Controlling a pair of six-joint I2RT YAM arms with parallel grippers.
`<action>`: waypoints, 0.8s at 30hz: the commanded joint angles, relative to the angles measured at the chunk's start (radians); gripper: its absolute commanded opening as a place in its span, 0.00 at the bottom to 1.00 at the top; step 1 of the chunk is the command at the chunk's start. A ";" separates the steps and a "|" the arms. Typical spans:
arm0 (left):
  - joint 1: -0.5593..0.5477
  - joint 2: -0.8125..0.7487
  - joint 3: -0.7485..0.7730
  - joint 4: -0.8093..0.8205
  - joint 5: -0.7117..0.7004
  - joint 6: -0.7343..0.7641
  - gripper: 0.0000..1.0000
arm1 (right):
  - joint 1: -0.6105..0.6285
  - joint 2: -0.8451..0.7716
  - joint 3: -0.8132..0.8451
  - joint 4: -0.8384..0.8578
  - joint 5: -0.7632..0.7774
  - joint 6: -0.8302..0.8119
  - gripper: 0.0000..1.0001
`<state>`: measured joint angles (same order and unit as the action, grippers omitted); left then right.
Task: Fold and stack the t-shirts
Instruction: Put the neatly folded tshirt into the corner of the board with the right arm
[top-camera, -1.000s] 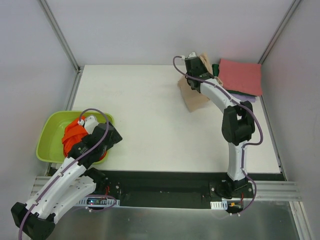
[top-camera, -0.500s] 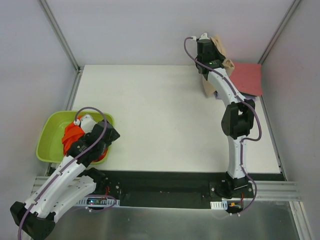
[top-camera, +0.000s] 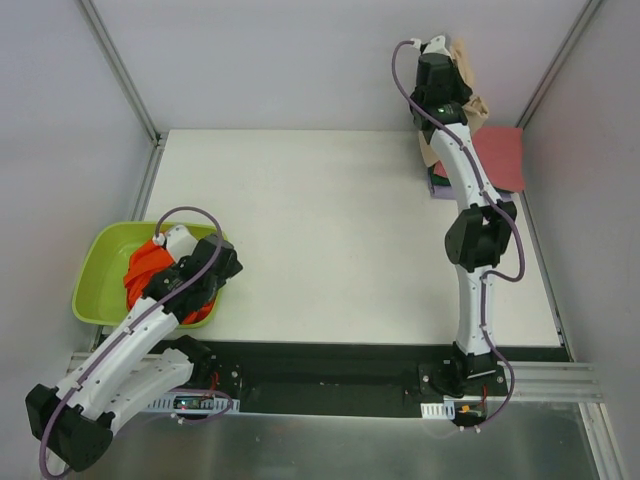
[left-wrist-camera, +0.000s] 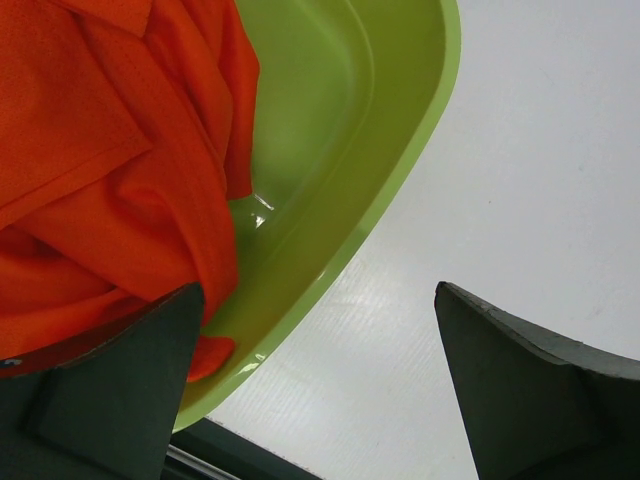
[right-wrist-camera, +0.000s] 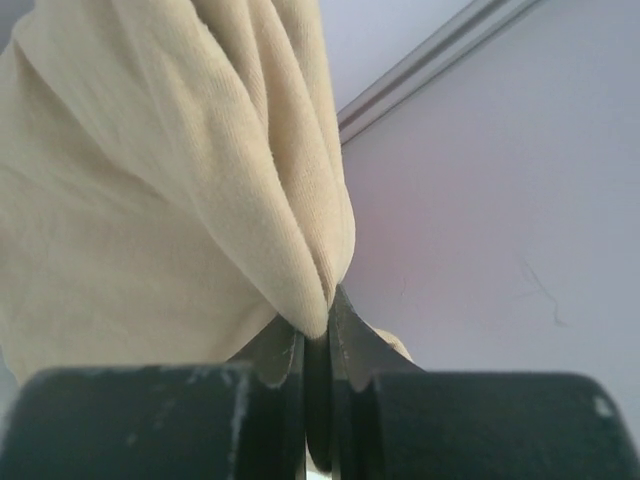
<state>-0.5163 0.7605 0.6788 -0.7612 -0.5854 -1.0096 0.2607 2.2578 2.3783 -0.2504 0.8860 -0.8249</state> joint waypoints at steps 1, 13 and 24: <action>-0.001 0.029 0.050 -0.020 -0.024 -0.023 0.99 | -0.041 -0.017 0.050 -0.019 0.016 0.139 0.01; -0.001 0.112 0.079 -0.020 -0.011 -0.024 0.99 | -0.164 0.002 -0.001 -0.115 -0.084 0.317 0.00; -0.001 0.157 0.110 -0.018 -0.019 -0.018 0.99 | -0.258 0.028 -0.102 -0.153 -0.257 0.475 0.00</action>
<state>-0.5163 0.9054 0.7422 -0.7624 -0.5850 -1.0145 0.0170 2.2761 2.2814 -0.4164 0.6651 -0.4339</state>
